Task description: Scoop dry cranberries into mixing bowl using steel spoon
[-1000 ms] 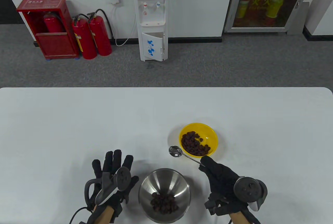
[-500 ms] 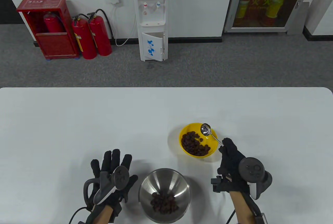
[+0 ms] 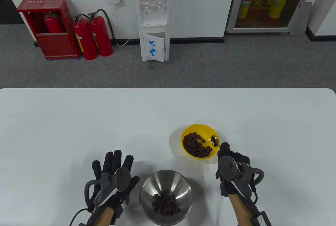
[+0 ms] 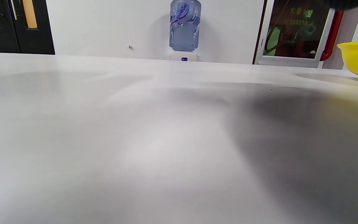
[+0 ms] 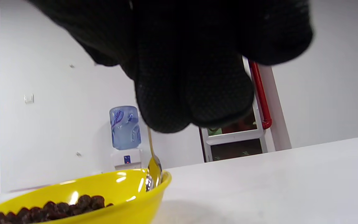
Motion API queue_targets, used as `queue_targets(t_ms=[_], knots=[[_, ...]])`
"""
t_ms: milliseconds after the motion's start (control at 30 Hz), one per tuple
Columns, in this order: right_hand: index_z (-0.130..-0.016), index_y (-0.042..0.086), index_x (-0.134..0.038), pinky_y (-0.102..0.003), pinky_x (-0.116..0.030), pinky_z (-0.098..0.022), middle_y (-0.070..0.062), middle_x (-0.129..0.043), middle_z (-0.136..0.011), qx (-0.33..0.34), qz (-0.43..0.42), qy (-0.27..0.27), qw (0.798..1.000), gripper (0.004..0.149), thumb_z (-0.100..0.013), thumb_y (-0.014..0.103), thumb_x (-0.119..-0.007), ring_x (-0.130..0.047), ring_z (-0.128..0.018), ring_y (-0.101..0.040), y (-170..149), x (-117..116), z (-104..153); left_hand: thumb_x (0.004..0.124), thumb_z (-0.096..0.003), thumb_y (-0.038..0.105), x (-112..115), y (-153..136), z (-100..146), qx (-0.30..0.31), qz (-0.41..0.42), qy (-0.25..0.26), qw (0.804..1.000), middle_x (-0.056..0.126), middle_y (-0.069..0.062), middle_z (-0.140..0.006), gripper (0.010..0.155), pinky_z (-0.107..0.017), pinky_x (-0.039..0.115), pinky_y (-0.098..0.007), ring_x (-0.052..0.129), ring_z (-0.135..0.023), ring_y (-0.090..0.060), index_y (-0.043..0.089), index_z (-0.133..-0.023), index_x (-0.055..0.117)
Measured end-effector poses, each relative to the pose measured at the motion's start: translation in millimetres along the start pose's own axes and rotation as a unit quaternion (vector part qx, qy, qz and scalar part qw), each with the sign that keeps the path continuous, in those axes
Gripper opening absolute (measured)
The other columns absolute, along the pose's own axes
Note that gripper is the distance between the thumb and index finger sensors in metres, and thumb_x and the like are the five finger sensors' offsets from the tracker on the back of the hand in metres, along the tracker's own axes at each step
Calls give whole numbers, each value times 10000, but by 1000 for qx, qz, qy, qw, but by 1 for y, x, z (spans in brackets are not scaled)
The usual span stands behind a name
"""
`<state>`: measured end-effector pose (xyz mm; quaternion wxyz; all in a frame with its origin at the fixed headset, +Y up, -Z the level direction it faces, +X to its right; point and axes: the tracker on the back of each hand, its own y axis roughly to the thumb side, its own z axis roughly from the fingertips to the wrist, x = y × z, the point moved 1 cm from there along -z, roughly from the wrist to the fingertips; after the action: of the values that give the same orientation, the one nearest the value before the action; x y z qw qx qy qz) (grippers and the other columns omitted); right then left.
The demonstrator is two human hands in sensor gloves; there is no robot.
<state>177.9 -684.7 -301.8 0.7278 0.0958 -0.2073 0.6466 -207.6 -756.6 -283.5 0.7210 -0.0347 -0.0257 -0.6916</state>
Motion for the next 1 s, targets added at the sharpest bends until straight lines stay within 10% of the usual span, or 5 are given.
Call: queue_targets(t_ms=[267, 533, 800, 1000], knots=[[-717, 50, -924, -406, -869, -309, 107, -1079, -512, -134, -82, 115, 981, 420, -456, 364, -826, -1124, -353, -159, -2, -5, -12, 574, -395, 757, -1, 1, 1, 5, 3, 6, 1000, 55, 67, -1209, 786, -706, 20, -699, 59, -1149, -273, 536, -1052, 204], [-736, 19, -898, -400, -874, -284, 4, -1076, -509, -291, -350, 211, 865, 433, -472, 352, -813, -1124, -338, -166, -44, -54, -2, 574, -396, 757, -2, 1, 0, 6, 3, 9, 1000, 55, 68, -1210, 786, -706, 20, -698, 57, -1150, -271, 536, -1053, 204], [-850, 22, -775, -438, -823, -349, -26, -1007, -630, -287, -493, 239, 786, 515, -486, 384, -810, -1070, -451, -214, -53, -87, 11, 576, -396, 755, -2, 4, 1, 11, 0, 9, 1000, 58, 68, -1210, 784, -708, 22, -698, 59, -1150, -271, 536, -1053, 208], [-900, 54, -707, -456, -795, -406, -30, -951, -718, -248, -508, 240, 789, 507, -503, 367, -747, -1028, -546, -233, -56, -90, 17, 575, -396, 756, -2, 4, 1, 11, 1, 8, 1000, 57, 68, -1210, 784, -708, 22, -698, 60, -1150, -271, 536, -1054, 209]])
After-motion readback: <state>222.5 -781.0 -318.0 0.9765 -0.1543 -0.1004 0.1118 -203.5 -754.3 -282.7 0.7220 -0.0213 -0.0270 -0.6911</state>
